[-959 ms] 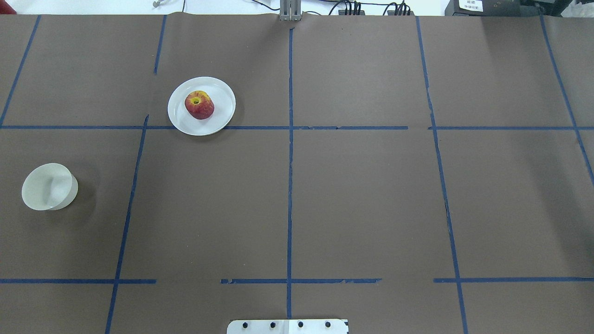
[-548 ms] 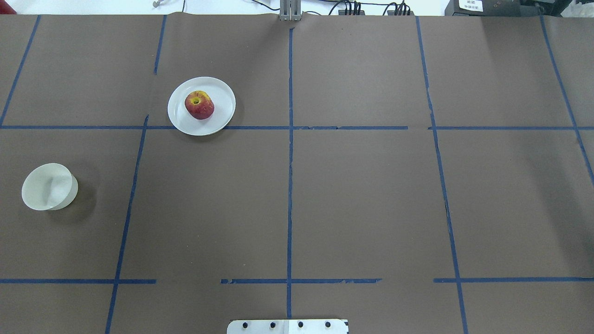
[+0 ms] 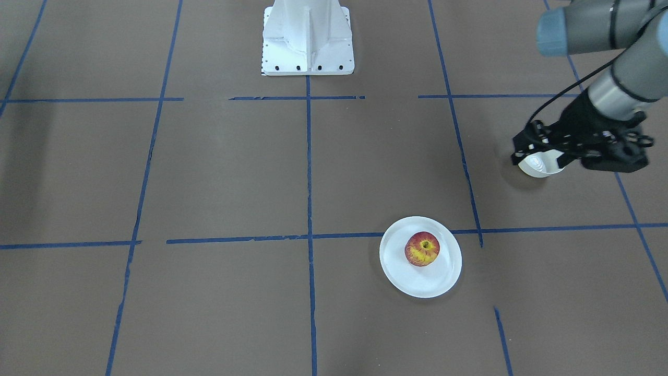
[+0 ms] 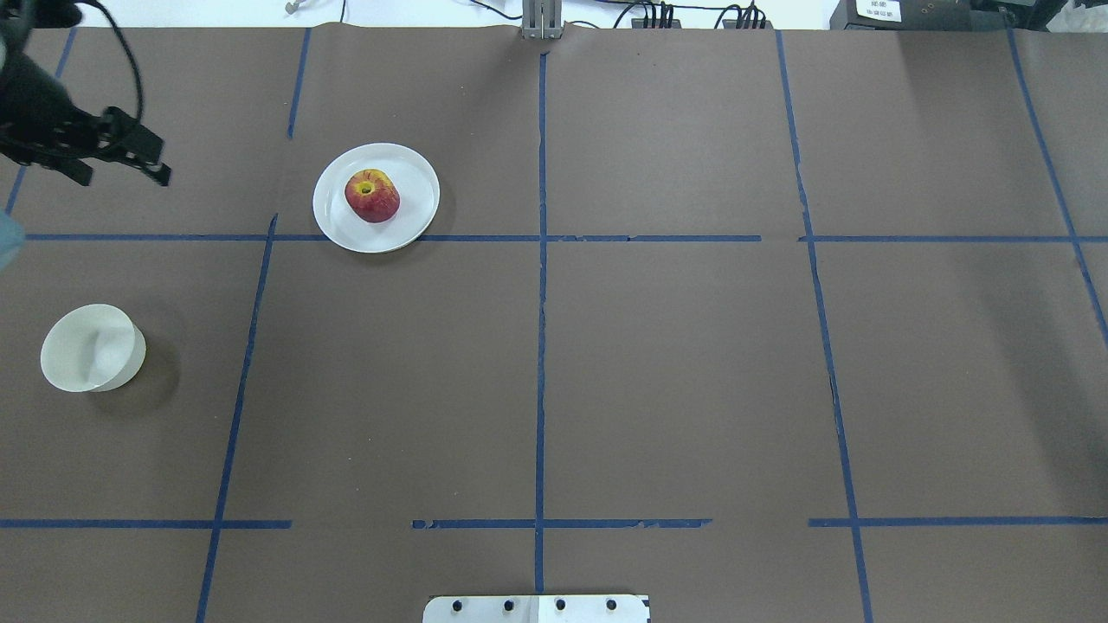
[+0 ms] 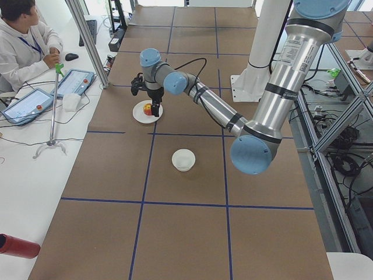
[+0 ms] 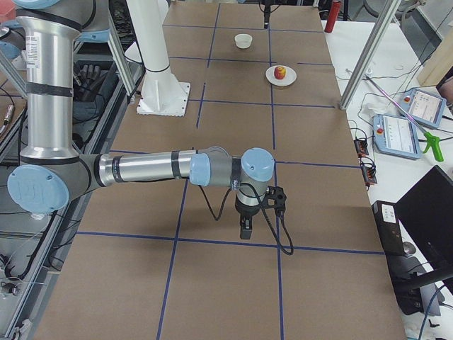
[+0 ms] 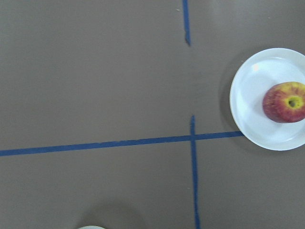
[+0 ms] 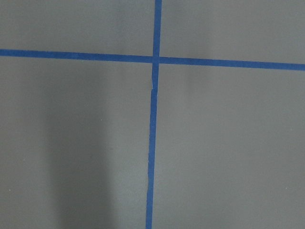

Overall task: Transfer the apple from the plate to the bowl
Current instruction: 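Reach the left gripper over the apple on the white plate, then lower the left gripper and close it around the apple, then lift the apple and carry it with the left gripper toward the white bowl, then lower the apple into the white bowl and open the left gripper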

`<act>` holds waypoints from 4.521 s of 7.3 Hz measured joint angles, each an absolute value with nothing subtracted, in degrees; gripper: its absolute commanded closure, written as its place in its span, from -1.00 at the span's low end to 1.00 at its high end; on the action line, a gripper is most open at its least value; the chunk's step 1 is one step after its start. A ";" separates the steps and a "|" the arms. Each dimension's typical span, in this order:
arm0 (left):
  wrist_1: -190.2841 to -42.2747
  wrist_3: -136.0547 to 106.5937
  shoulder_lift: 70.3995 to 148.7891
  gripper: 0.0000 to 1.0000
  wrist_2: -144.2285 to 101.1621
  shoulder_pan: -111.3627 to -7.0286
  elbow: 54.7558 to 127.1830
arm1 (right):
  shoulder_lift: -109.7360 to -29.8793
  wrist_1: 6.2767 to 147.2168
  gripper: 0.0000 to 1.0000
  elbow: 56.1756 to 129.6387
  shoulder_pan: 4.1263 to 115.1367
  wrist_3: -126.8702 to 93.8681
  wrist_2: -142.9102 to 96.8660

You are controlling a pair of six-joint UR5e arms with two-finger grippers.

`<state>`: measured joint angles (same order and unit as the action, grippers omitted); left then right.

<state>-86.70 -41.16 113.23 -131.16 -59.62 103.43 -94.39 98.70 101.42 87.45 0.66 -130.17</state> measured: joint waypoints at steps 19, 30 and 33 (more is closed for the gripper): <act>-117.38 -61.04 132.18 1.00 -119.83 -49.02 64.91 | -94.39 98.70 -1.00 101.42 87.45 0.67 -130.17; -122.02 -45.67 80.95 1.00 -119.42 -51.30 104.03 | -94.40 98.70 -1.00 101.40 87.45 0.63 -130.17; -122.49 -45.71 82.61 0.40 -119.38 -51.21 100.60 | -94.39 98.70 -1.00 101.39 87.45 0.64 -130.17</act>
